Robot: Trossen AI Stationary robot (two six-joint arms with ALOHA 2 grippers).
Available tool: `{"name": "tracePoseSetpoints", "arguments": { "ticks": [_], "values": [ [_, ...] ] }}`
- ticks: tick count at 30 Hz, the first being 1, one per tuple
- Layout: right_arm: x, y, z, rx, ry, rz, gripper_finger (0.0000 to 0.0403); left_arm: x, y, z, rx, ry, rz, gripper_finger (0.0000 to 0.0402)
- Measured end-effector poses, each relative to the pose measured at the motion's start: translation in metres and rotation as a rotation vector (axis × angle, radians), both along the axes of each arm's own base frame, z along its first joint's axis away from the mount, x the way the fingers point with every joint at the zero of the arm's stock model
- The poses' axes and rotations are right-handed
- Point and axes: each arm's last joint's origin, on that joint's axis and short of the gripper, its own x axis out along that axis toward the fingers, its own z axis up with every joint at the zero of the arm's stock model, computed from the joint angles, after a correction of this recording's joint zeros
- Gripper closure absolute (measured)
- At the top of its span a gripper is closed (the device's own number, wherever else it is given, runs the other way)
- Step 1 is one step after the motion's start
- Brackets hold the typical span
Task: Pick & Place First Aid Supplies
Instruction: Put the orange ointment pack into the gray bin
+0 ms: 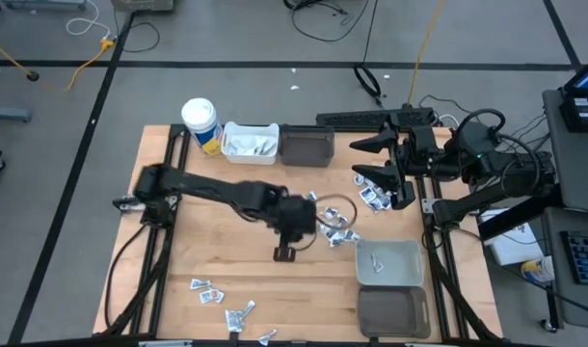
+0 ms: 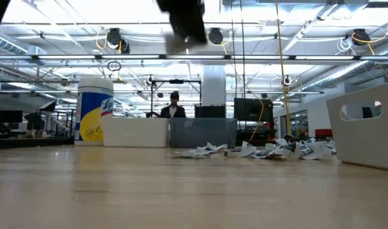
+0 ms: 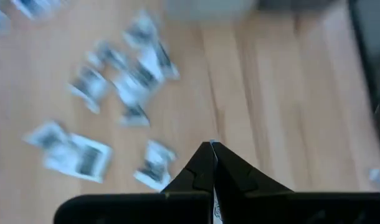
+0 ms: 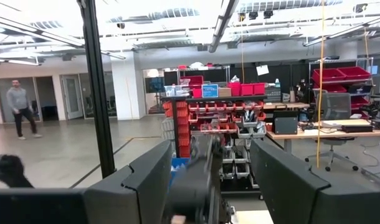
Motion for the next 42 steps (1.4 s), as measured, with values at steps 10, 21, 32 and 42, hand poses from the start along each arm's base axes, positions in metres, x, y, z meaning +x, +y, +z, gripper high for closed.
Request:
{"name": "tracePoseSetpoints", "arguments": {
  "ticks": [10,21,32,42],
  "values": [
    [0.0,0.0,-0.001,0.0,0.006,-0.001,0.019,-0.047,0.026,0.104,0.025,-0.446,0.139,0.0401],
    [0.025,0.003,-0.015,0.06,0.087,0.015,0.019,-0.107,0.033,0.171,0.067,-0.739,0.187,0.0401],
    [0.061,0.008,-0.037,0.081,0.171,0.021,0.019,-0.147,0.036,0.197,0.095,-0.876,0.118,0.0401],
    [0.08,0.011,-0.049,0.137,0.204,0.029,0.019,-0.146,0.036,0.191,0.048,-1.042,0.14,0.0401]
  ]
}}
